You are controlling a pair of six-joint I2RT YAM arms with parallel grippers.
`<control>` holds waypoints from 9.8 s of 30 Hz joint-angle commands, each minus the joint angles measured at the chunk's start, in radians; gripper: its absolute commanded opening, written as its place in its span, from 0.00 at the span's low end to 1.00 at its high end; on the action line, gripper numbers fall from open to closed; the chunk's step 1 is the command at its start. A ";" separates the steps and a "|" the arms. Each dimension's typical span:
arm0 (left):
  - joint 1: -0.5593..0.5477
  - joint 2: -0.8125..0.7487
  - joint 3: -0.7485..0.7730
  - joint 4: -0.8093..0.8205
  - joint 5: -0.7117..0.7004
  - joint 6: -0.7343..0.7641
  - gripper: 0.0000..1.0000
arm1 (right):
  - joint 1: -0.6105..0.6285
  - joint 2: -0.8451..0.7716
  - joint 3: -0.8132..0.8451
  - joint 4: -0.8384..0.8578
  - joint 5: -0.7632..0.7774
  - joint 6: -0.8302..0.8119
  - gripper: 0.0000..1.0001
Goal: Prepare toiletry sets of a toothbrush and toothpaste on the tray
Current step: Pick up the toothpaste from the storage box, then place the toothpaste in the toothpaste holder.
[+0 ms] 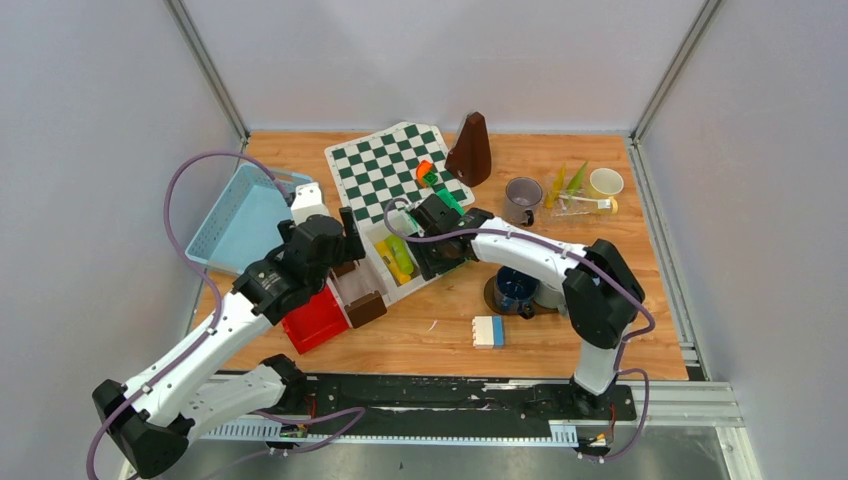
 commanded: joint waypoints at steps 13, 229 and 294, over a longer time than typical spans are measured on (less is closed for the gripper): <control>0.008 -0.014 -0.004 0.022 0.003 -0.035 0.94 | 0.050 0.075 0.055 0.064 0.104 -0.004 0.27; -0.091 -0.001 -0.073 0.450 0.502 0.346 1.00 | -0.702 -1.225 -0.734 0.129 0.849 0.642 0.65; -0.093 1.105 0.667 -0.375 0.281 -0.502 0.53 | -0.535 -1.178 -0.523 0.220 0.157 0.142 0.92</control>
